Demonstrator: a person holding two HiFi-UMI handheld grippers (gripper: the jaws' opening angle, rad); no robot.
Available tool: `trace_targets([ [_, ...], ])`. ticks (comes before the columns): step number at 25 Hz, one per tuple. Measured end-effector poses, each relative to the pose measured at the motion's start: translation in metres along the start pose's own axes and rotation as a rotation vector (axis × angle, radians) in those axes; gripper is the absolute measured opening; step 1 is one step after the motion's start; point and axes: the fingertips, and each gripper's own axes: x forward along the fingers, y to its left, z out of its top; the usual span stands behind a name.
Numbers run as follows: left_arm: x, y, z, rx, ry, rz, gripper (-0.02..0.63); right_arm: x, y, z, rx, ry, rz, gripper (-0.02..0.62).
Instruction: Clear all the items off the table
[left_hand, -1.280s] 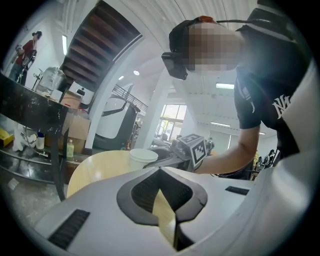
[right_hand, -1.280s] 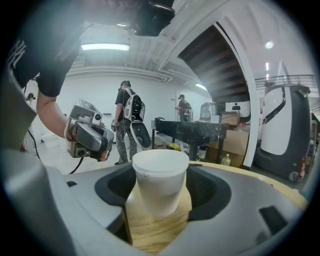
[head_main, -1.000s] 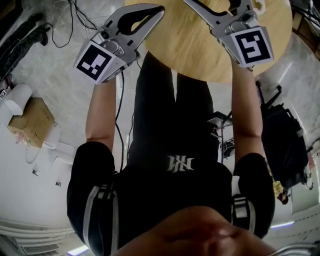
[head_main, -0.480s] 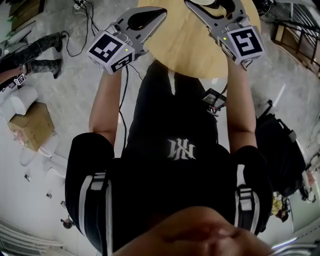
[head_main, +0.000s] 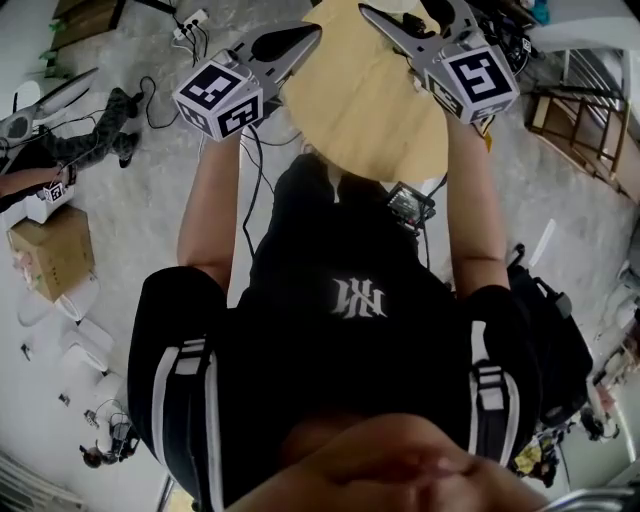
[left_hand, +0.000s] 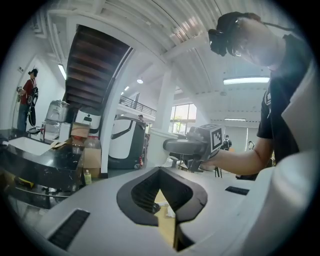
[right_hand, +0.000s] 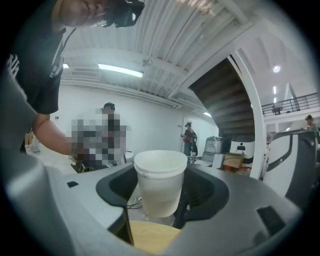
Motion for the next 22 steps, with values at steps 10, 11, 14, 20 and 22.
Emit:
trace_targets([
  [10,-0.022,0.099,0.034,0.069,-0.019,-0.027,0.012,0.102,-0.033,0.040,-0.024,-0.019,-0.001,0.295],
  [11,-0.021,0.115,0.036,0.073,-0.022,-0.035,0.012,0.117,-0.042,0.039,-0.012,-0.018,-0.012,0.295],
  [14,-0.015,0.158,0.036,0.075,-0.020,-0.059,0.012,0.153,-0.063,0.033,0.004,-0.009,-0.046,0.294],
  [20,-0.002,0.220,0.023,0.083,-0.007,-0.082,0.012,0.210,-0.090,0.021,0.006,-0.012,-0.065,0.295],
  [22,0.000,0.255,0.023,0.086,-0.005,-0.082,0.012,0.245,-0.106,0.015,0.025,-0.011,-0.080,0.295],
])
